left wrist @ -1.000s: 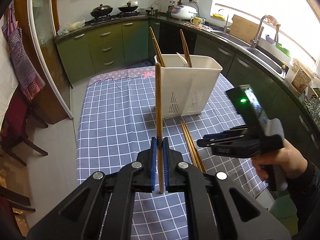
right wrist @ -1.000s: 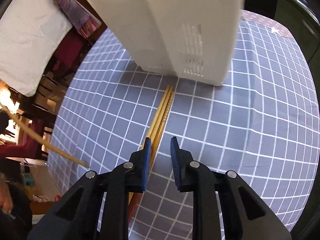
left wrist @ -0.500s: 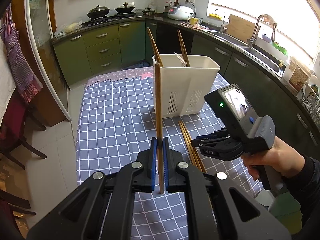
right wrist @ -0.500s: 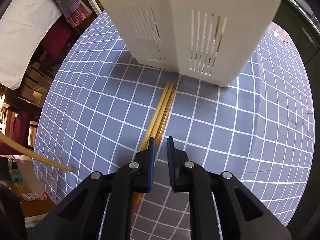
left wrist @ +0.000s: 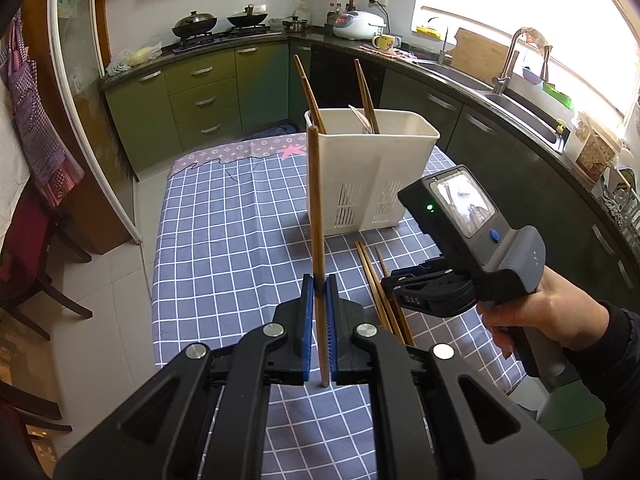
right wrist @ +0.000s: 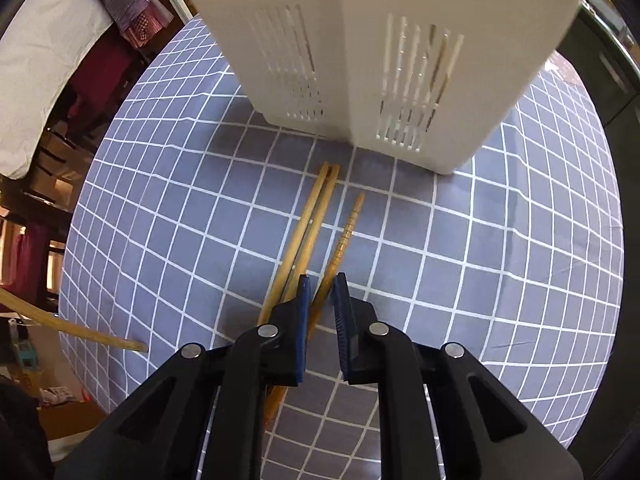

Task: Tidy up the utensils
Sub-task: 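Grasp a wooden chopstick with the right tool and lift it upright, then insert the chopstick into the caddy with the left tool while the right tool inserts its own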

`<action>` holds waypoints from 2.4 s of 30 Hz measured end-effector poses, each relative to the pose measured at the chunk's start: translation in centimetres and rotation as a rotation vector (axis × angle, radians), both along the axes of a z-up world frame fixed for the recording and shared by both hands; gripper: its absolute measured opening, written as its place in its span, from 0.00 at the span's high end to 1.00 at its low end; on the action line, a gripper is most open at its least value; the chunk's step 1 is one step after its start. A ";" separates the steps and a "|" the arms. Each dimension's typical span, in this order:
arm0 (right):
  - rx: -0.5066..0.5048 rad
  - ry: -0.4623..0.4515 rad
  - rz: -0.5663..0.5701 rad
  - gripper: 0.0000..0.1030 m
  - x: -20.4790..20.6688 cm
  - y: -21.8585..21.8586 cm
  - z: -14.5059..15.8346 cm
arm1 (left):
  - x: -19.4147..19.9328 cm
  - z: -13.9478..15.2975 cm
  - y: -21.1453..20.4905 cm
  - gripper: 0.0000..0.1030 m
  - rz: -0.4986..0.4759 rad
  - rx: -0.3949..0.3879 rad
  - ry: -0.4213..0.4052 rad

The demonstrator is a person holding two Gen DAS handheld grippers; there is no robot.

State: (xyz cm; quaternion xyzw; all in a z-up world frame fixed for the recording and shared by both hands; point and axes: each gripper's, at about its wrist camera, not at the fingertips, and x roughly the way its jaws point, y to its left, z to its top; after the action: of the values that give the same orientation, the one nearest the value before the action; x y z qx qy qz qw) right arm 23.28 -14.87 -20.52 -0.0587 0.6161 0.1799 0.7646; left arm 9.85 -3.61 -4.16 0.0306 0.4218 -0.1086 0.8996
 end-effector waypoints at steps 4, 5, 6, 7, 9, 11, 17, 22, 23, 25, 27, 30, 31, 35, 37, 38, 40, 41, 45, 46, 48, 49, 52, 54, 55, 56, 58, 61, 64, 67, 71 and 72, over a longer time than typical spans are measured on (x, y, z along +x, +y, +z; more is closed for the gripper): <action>-0.038 -0.035 0.020 0.89 -0.2 0.7 0.1 | 0.0 0.0 0.2 0.94 0.002 0.001 0.002; -0.037 -0.036 0.019 0.90 -0.2 0.5 0.1 | 0.0 0.0 0.2 0.94 0.002 0.002 0.002; -0.031 -0.035 0.014 0.93 -0.2 0.4 0.1 | 0.0 0.0 0.2 0.94 0.002 0.000 0.004; -0.012 -0.033 0.003 0.93 -0.1 -0.1 0.2 | 0.0 0.0 0.2 0.94 0.001 -0.002 0.005; 0.031 -0.056 -0.020 0.93 -0.2 -1.0 0.8 | 0.0 -0.1 0.2 0.94 0.001 -0.001 0.005; 0.070 -0.078 -0.034 0.93 -0.4 -2.3 2.0 | 0.1 -0.1 0.1 0.94 0.001 0.002 0.006; 0.186 -0.307 -0.069 0.93 -3.9 -6.1 9.6 | 0.1 -0.1 -0.1 0.94 0.001 0.007 0.007; 0.219 -0.499 -0.100 0.94 -8.8 -8.8 13.8 | 0.0 -0.1 0.0 0.94 0.000 0.016 0.003; 0.218 -0.511 -0.104 0.94 -9.2 -9.1 14.0 | 0.0 0.0 0.0 0.94 0.001 0.018 0.003; 0.217 -0.544 -0.118 0.94 -10.7 -10.0 14.2 | 0.0 0.0 -0.2 0.94 0.003 0.021 0.002; 0.224 -0.558 -0.122 0.94 -11.5 -10.7 14.3 | -0.1 0.0 -0.3 0.94 0.003 0.026 -0.001; 0.240 -0.578 -0.126 0.94 -13.2 -11.3 14.5 | -0.3 0.0 -0.4 0.94 0.000 0.032 -0.005; 0.241 -0.584 -0.127 0.94 -13.6 -11.6 14.5 | -0.4 0.0 -0.5 0.94 -0.001 0.035 -0.007; 0.252 -0.590 -0.126 0.94 -14.5 -12.0 14.8 | -0.4 0.1 -0.6 0.94 -0.003 0.039 -0.006; 0.259 -0.589 -0.130 0.94 -14.7 -12.2 14.7 | -0.5 0.1 -0.7 0.94 -0.003 0.039 -0.008; 0.260 -0.589 -0.131 0.94 -14.8 -12.3 14.7 | -0.5 0.1 -0.7 0.94 -0.003 0.041 -0.009; 0.261 -0.590 -0.133 0.94 -15.0 -12.5 14.7 | -0.6 0.1 -0.7 0.94 -0.006 0.045 -0.012; 0.264 -0.590 -0.133 0.94 -15.1 -12.6 14.6 | -0.6 0.2 -0.8 0.94 -0.008 0.044 -0.013; 0.267 -0.589 -0.135 0.94 -15.3 -12.7 14.6 | -0.8 0.2 -1.0 0.94 -0.009 0.045 -0.016; 0.266 -0.590 -0.134 0.94 -15.3 -12.6 14.6 | -0.8 0.2 -1.0 0.94 -0.009 0.045 -0.016; 0.263 -0.590 -0.132 0.94 -15.4 -12.6 14.6 | -0.8 0.2 -1.0 0.94 -0.010 0.044 -0.016; 0.264 -0.589 -0.131 0.94 -15.4 -12.7 14.6 | -0.8 0.3 -1.0 0.94 -0.010 0.045 -0.019; 0.264 -0.588 -0.129 0.93 -15.3 -12.7 14.7 | -1.0 0.7 -0.9 0.94 -0.011 0.044 -0.028; 0.266 -0.586 -0.128 0.93 -15.4 -12.7 14.7 | -1.0 1.0 -0.9 0.94 -0.011 0.045 -0.034; 0.266 -0.586 -0.128 0.94 -15.4 -12.7 14.7 | -1.1 1.1 -0.9 0.94 -0.011 0.046 -0.037; 0.266 -0.586 -0.128 0.94 -15.4 -12.7 14.7 | -1.0 1.3 -0.9 0.94 -0.011 0.047 -0.039; 0.266 -0.586 -0.128 0.94 -15.4 -12.7 14.7 | -1.0 1.5 -0.8 0.94 -0.011 0.047 -0.043; 0.266 -0.586 -0.126 0.93 -15.4 -12.7 14.7 | -0.8 2.1 -0.7 0.94 -0.009 0.044 -0.049; 0.267 -0.585 -0.124 0.93 -15.4 -12.7 14.7 | -0.6 2.9 -0.7 0.94 -0.007 0.045 -0.065; 0.271 -0.585 -0.124 0.93 -15.4 -12.7 14.7 | -0.5 4.1 -0.8 0.94 -0.011 0.039 -0.079; 0.271 -0.585 -0.124 0.93 -15.4 -12.8 14.7 | -0.2 6.5 -0.9 0.94 -0.019 0.027 -0.108; 0.271 -0.584 -0.124 0.93 -15.4 -12.8 14.6 | -0.1 7.6 -1.0 0.94 -0.022 0.027 -0.127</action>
State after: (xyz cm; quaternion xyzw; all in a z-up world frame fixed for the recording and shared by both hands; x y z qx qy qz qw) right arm 7.93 -27.64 -5.90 0.0322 0.3436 0.1892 0.9193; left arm 9.72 -4.61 3.44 0.0540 0.3651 -0.1107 0.9228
